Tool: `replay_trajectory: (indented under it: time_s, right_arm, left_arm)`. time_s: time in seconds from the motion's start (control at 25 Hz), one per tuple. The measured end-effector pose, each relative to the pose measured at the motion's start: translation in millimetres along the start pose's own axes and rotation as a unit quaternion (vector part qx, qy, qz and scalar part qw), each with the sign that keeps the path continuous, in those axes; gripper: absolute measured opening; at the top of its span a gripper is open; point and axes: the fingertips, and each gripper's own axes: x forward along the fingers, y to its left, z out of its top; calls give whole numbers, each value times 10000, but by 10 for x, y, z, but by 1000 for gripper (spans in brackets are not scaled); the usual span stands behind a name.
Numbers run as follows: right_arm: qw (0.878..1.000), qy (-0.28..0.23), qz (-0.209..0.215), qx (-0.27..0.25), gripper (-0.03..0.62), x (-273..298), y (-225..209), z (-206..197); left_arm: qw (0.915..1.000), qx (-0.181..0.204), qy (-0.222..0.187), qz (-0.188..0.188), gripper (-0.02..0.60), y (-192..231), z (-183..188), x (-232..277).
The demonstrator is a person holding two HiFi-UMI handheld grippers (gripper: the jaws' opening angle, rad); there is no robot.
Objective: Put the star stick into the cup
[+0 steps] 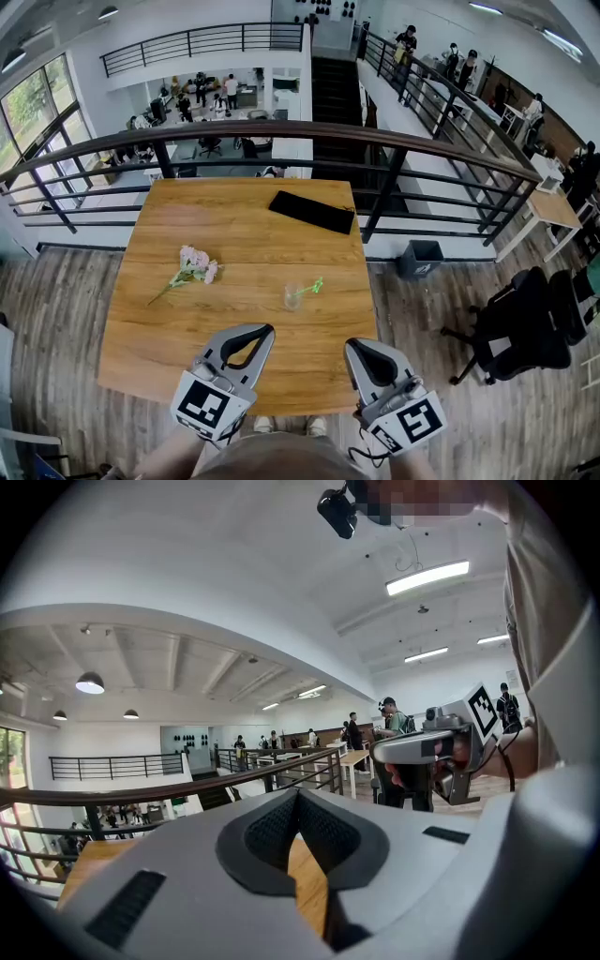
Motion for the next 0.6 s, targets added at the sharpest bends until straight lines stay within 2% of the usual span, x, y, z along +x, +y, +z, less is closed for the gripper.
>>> replay_trajectory:
  time_s: [0.6]
  right_arm:
    - [9998,72,150,-96,31,0,33,17]
  left_arm:
    - [10000,-60,-14,20,15,-54,27,-17]
